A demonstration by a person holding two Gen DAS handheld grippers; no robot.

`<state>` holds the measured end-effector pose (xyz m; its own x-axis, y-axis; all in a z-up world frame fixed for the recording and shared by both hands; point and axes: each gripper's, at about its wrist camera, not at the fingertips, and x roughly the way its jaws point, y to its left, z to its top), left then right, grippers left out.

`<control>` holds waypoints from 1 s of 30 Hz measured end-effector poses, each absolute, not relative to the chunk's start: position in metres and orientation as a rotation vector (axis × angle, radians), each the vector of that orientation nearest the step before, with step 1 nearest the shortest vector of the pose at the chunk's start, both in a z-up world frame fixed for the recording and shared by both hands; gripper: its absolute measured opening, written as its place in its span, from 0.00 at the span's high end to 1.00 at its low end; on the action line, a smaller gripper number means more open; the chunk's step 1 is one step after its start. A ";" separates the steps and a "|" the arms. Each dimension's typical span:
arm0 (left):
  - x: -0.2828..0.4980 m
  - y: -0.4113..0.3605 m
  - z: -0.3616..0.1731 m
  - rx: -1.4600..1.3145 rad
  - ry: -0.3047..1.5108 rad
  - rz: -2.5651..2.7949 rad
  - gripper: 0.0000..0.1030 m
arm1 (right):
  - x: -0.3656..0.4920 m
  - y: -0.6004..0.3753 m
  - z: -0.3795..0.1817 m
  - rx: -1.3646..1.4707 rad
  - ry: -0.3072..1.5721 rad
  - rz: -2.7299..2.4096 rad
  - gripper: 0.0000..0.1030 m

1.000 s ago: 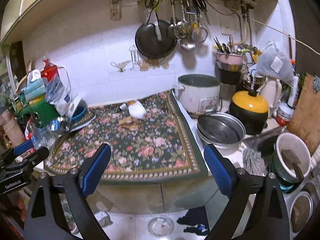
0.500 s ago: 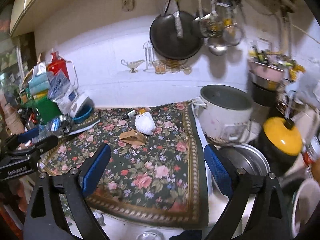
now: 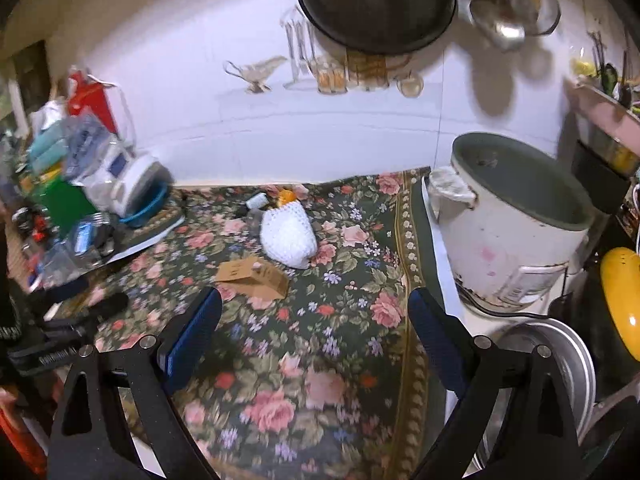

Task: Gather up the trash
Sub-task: 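Grasp the white foam net with the right gripper while the left gripper approaches the cardboard sleeve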

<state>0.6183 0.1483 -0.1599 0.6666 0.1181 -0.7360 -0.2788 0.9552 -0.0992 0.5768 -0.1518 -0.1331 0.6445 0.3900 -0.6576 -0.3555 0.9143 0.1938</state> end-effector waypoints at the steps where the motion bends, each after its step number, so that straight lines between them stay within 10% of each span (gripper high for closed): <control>1: 0.629 0.154 -0.172 -0.214 0.839 0.210 0.08 | 0.586 -0.149 -0.137 0.050 0.771 0.411 0.10; 22: 0.764 0.236 -0.270 -0.370 1.026 0.047 0.10 | 0.764 -0.051 -0.256 0.137 1.061 0.381 0.14; 30: 0.772 0.226 -0.291 -0.374 1.082 0.031 0.12 | 0.774 -0.041 -0.282 0.183 1.151 0.479 0.53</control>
